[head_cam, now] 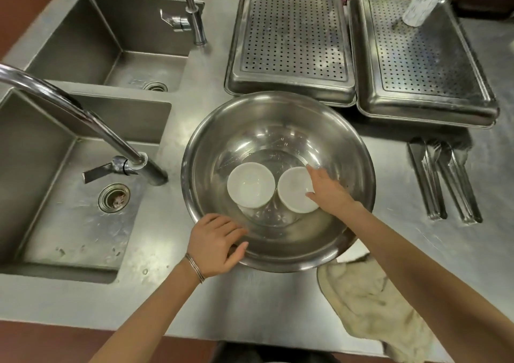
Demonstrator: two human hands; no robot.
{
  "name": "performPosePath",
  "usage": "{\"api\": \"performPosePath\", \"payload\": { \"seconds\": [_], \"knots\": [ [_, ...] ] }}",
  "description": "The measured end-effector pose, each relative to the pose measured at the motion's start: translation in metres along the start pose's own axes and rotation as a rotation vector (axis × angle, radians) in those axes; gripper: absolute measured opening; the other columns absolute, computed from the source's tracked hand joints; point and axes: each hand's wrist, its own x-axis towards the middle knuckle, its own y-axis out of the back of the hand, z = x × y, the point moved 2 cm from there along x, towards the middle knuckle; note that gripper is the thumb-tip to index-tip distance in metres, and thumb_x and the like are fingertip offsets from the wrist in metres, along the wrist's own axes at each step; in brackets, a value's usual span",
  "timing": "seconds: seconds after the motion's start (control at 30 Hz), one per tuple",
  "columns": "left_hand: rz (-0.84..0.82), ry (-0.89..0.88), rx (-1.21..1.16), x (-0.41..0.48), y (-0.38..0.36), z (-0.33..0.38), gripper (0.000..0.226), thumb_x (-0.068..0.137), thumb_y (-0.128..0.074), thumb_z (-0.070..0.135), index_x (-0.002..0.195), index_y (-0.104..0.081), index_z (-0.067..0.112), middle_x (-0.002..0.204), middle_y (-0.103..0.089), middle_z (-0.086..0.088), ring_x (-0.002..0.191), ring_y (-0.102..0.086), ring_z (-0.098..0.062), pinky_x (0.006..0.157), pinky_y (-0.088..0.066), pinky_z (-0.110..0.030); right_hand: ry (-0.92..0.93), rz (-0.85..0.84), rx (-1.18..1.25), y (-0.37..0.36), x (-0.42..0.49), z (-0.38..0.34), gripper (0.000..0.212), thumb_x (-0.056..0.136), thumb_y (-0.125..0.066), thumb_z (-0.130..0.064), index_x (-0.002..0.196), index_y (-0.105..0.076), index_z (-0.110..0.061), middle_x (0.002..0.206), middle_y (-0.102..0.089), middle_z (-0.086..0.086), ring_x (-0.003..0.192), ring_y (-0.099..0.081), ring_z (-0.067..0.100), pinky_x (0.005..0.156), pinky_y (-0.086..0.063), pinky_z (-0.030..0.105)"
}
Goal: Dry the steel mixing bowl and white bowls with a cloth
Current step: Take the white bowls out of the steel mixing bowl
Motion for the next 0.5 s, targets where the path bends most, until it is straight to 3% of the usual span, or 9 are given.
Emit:
{"api": "performPosePath", "payload": {
  "seconds": [0.13, 0.2, 0.33, 0.43, 0.5],
  "knots": [
    [0.052, -0.021, -0.006, 0.0, -0.002, 0.001, 0.032, 0.084, -0.044, 0.035, 0.081, -0.073, 0.022, 0.075, -0.07, 0.01, 0.071, -0.065, -0.011, 0.072, -0.039, -0.025, -0.058, -0.004, 0.177, -0.001, 0.008, 0.004, 0.051, 0.087, -0.044, 0.001, 0.134, -0.031, -0.014, 0.132, -0.045, 0.017, 0.111, -0.051, 0.037, 0.085, -0.044, 0.042],
    [0.056, -0.024, -0.009, 0.0, -0.003, 0.0, 0.033, 0.085, -0.043, 0.035, 0.079, -0.073, 0.023, 0.071, -0.069, 0.01, 0.067, -0.064, -0.011, 0.07, -0.039, -0.024, -0.049, 0.032, 0.258, 0.004, 0.0, 0.006, 0.047, 0.086, -0.043, 0.001, 0.13, -0.037, -0.015, 0.123, -0.051, 0.017, 0.105, -0.052, 0.034, 0.08, -0.045, 0.04],
    [0.034, -0.024, 0.037, 0.0, -0.002, 0.0, 0.041, 0.089, -0.037, 0.038, 0.073, -0.071, 0.024, 0.064, -0.066, 0.009, 0.06, -0.061, -0.011, 0.066, -0.039, -0.023, -0.024, 0.202, 0.44, 0.022, -0.038, 0.016, 0.047, 0.089, -0.047, -0.004, 0.133, -0.039, -0.018, 0.126, -0.05, 0.012, 0.107, -0.05, 0.027, 0.085, -0.047, 0.036],
    [-0.007, -0.011, 0.087, 0.001, -0.002, 0.003, 0.048, 0.092, -0.03, 0.041, 0.061, -0.063, 0.025, 0.055, -0.06, 0.01, 0.052, -0.056, -0.013, 0.061, -0.035, -0.025, -0.072, 0.377, 0.643, 0.038, -0.081, 0.038, 0.042, 0.087, -0.052, -0.003, 0.126, -0.045, -0.015, 0.113, -0.055, 0.006, 0.097, -0.052, 0.021, 0.076, -0.044, 0.029],
    [-0.045, 0.013, 0.09, 0.004, -0.003, 0.011, 0.056, 0.093, -0.023, 0.045, 0.054, -0.056, 0.025, 0.049, -0.055, 0.009, 0.045, -0.051, -0.014, 0.055, -0.035, -0.024, -0.113, 0.461, 0.757, 0.045, -0.109, 0.056, 0.04, 0.086, -0.052, 0.0, 0.123, -0.048, -0.014, 0.103, -0.052, 0.002, 0.092, -0.054, 0.024, 0.064, -0.053, 0.029]
  ]
}}
